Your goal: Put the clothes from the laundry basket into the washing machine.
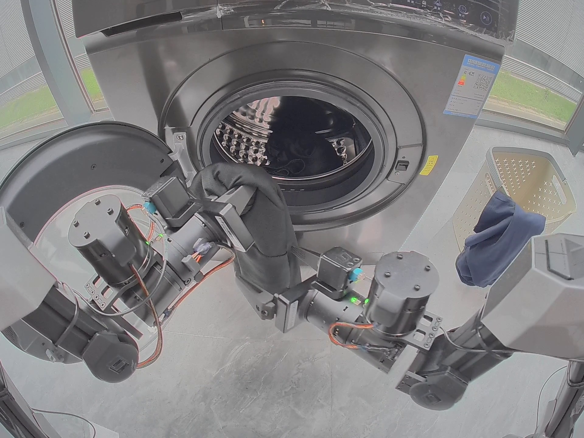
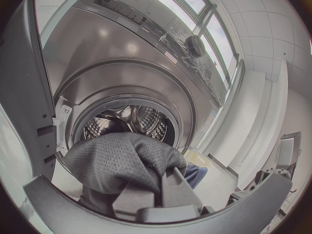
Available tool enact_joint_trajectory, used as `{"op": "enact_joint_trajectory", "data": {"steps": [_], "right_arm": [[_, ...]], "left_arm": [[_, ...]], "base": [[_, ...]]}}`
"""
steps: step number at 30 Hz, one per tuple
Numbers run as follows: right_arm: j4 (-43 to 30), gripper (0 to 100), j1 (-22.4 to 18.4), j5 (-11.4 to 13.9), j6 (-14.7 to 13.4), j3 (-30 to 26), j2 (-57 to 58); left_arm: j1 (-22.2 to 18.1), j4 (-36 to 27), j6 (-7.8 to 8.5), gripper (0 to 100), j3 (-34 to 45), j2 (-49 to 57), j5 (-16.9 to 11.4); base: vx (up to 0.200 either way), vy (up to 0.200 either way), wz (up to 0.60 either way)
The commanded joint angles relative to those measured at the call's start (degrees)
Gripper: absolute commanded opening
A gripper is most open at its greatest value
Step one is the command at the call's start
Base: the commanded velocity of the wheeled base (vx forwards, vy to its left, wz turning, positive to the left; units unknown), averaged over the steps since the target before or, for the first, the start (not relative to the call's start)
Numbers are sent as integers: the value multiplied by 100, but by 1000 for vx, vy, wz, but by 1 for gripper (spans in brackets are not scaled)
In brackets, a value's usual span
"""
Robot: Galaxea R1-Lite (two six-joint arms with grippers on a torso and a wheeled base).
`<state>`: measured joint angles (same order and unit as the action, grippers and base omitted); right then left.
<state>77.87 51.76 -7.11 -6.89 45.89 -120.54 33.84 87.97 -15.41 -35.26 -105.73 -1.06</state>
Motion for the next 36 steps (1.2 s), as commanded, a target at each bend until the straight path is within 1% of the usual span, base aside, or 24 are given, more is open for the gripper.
{"op": "enact_joint_trajectory", "data": {"steps": [1, 2, 3, 7, 8, 9, 11, 15, 17, 18, 19, 20, 22, 24, 30, 36], "right_arm": [[-334, 100, -105, -1, 12, 746, -558], [-352, 100, -105, -1, 12, 764, -567], [-484, 100, -122, -10, 12, 984, -655], [-774, 100, -184, -63, 56, 1406, -769], [-774, 100, -184, -63, 56, 1406, -769], [-958, 100, -245, -98, 56, 1617, -813], [-1073, 100, -307, -115, 65, 1792, -857], [-1125, 100, -492, -282, 65, 2012, -910], [-1125, 100, -562, -309, 74, 2012, -883], [-1125, 100, -650, -326, 82, 1994, -848], [-1125, 100, -650, -326, 82, 1994, -848], [-1116, 100, -790, -388, 82, 1942, -778], [-1116, 100, -913, -405, 82, 1836, -637], [-1099, 100, -1028, -405, 91, 1581, -382], [-1055, 100, -1116, -344, 109, 949, 171], [-1046, 100, -1283, -326, 161, 641, 382]], "left_arm": [[17, 27, -6, 0, 1, -9, 1], [17, 27, -6, 0, 1, -9, 1], [26, 27, -6, 0, 1, -9, 1], [52, 45, -6, 0, 10, -9, 18], [52, 45, -6, 0, 10, -9, 18], [61, 45, -6, 0, 19, -9, 18], [61, 45, -6, 0, 27, -9, 18], [61, 54, -6, 0, 36, -9, 18], [61, 54, -6, 0, 36, -9, 18], [61, 54, -6, 0, 45, -9, 18], [61, 54, -6, 0, 45, -9, 18], [52, 54, -6, 0, 54, -9, 18], [44, 54, -6, 0, 54, -9, 18], [17, 54, -6, 0, 54, -9, 18], [0, 54, -6, 0, 45, -9, 18], [0, 54, -6, 0, 54, -9, 18]], "base": [[0, 0, 0], [0, 0, 0], [0, 0, 0], [0, 0, 0], [0, 0, 0], [0, 0, 0], [0, 0, 0], [0, 0, 0], [0, 0, 0], [0, 0, 0], [0, 0, 0], [0, 0, 0], [0, 0, 0], [0, 0, 0], [0, 0, 0], [0, 0, 0]]}}
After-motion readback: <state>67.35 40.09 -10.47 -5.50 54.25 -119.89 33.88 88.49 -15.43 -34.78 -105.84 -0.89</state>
